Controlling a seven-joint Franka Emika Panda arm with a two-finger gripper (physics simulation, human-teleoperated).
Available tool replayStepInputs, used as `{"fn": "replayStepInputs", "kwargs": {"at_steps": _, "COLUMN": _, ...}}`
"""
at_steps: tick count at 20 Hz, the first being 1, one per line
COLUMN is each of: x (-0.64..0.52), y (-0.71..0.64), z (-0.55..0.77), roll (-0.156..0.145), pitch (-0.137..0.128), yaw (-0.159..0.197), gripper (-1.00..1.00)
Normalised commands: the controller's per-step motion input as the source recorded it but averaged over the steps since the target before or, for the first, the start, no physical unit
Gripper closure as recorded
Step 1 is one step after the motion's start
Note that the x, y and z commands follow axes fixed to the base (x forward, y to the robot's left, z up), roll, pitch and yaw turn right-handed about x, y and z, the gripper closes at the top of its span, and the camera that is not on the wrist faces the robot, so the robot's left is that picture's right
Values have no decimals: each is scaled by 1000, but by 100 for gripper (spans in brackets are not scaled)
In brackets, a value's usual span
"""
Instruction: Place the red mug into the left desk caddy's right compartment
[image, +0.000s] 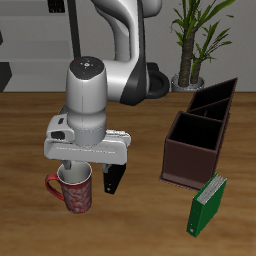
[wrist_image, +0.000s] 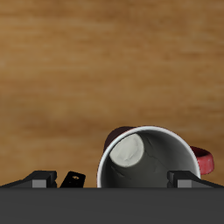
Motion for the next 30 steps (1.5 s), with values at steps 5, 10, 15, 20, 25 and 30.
{"fn": "replayStepInputs", "kwargs": {"at_steps": 5, "x": 120, "y": 96, "z": -315, "roll": 1, "pitch": 34, "yaw": -17, "gripper": -100}}
{"fn": "replayStepInputs", "kwargs": {"at_steps": 10, "x": 55, "y": 9, "z": -318, "roll": -12, "pitch": 40, "yaw": -26, "gripper": -100}}
{"fn": "replayStepInputs", "kwargs": {"at_steps": 15, "x": 91, "y": -7, "z": -419, "roll": -54, "pitch": 67, "yaw": -26, "gripper": 100}}
{"fn": "replayStepInputs", "kwargs": {"at_steps": 20, "x": -12, "y": -78, "z": -132, "roll": -34, "pitch": 12, "yaw": -27, "gripper": 100}}
{"fn": "replayStepInputs", "kwargs": {"at_steps": 25, "x": -151, "y": -259, "z": 445, "roll": -85, "pitch": -56, "yaw": -70, "gripper": 100}}
{"fn": "replayStepInputs", "kwargs": {"at_steps": 30, "x": -357, "y": -24, "z": 854, "roll": -8, "pitch": -97, "yaw": -26, "gripper": 100}}
